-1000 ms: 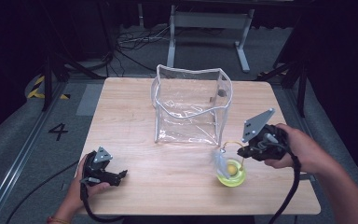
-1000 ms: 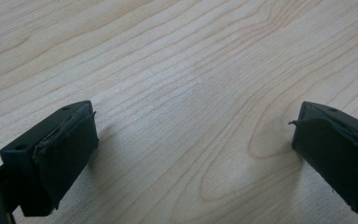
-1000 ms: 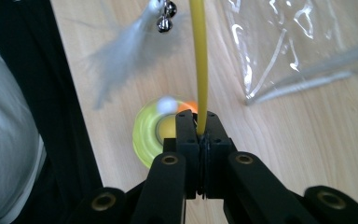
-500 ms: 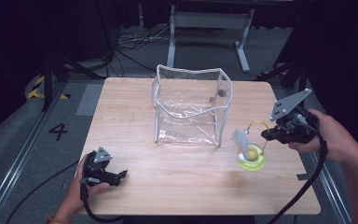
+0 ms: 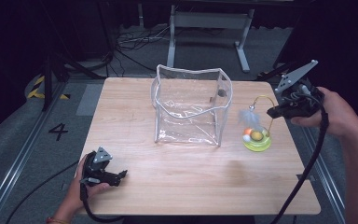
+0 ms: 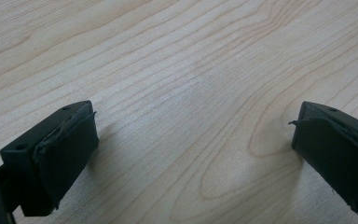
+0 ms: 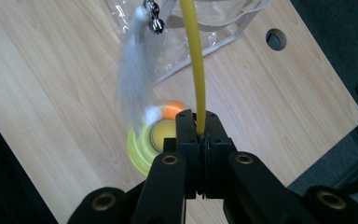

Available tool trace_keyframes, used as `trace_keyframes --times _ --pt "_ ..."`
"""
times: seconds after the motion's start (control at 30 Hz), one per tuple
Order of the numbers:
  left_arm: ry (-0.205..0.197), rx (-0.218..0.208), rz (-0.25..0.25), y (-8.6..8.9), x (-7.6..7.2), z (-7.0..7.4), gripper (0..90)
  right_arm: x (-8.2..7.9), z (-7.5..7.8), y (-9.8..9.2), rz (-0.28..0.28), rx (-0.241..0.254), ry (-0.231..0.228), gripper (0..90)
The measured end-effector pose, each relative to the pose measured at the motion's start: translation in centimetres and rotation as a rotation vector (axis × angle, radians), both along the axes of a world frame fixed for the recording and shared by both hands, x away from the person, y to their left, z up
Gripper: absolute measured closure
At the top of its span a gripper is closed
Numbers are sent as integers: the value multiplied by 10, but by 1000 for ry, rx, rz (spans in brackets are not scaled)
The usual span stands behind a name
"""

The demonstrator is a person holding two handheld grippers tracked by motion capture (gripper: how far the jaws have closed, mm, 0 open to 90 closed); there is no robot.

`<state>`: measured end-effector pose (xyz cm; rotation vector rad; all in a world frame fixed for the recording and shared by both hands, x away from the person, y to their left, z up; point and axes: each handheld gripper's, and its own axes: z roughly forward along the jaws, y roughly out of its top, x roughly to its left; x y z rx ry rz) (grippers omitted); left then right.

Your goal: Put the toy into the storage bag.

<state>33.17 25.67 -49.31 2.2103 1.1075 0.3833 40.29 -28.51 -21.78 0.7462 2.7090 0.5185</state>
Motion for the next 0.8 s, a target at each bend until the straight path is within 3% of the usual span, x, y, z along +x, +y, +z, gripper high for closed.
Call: trace_keyframes --times 0.33,0.4,0.6,0.8 --pt "1 -2 -1 0 0 0 6 22 28 3 -49 -6 -42 885" --pt "0 -1 0 0 0 0 5 29 42 6 -60 -9 -59 885" --pt "1 -2 -1 0 0 0 6 38 68 12 -74 2 -93 885" --pt "0 -1 0 0 0 0 5 47 83 24 -71 2 -112 884"
